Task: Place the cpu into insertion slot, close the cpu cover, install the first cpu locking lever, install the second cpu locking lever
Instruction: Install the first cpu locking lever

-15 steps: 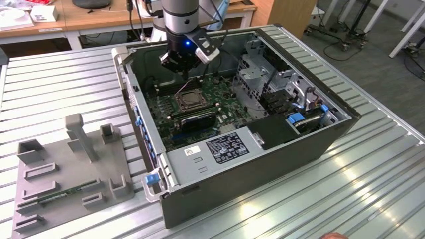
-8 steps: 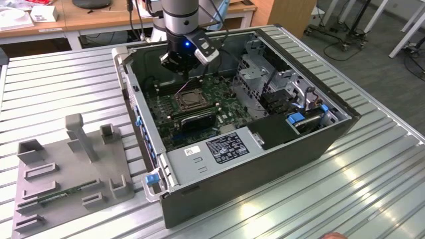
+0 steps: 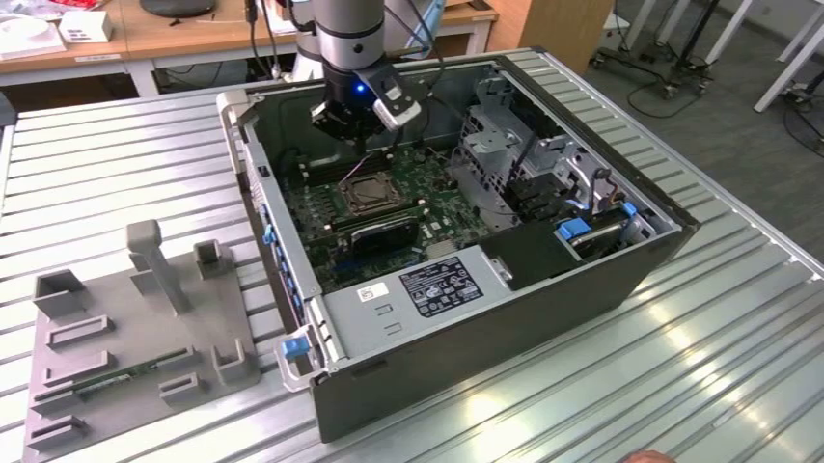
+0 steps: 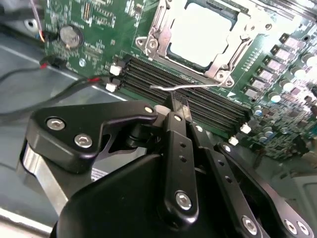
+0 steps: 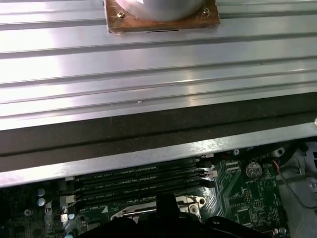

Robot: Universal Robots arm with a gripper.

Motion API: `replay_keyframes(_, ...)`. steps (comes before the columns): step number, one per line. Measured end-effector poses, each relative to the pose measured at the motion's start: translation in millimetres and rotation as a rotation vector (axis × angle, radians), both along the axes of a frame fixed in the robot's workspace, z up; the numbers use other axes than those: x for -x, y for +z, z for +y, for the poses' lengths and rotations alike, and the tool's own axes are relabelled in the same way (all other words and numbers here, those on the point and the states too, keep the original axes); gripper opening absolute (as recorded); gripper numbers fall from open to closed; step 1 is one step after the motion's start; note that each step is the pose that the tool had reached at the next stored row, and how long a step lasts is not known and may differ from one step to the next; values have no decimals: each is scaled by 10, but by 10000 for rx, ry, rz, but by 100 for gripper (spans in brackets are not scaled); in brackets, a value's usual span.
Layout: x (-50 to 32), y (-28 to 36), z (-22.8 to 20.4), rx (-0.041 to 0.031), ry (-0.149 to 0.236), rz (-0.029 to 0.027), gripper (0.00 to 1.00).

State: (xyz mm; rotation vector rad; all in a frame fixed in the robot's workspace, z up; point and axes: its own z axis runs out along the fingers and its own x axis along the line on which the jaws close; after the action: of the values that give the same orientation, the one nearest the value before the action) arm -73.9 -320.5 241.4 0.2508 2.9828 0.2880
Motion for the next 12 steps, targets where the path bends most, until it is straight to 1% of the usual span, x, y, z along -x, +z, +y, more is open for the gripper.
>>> replay_keyframes(3, 0, -10, 0, -1, -475, -1, 11)
replay_keyframes(4, 0, -15, 0, -3, -589, -2, 11)
replay_keyframes(5, 0, -19, -1, -19, -613, -3, 11)
replay_keyframes(9, 3, -40, 0, -222, -619, -15, 11)
replay_keyframes(10, 4, -48, 0, -261, -619, -18, 11)
replay_keyframes(12, 7, -64, 0, -297, -617, -20, 11)
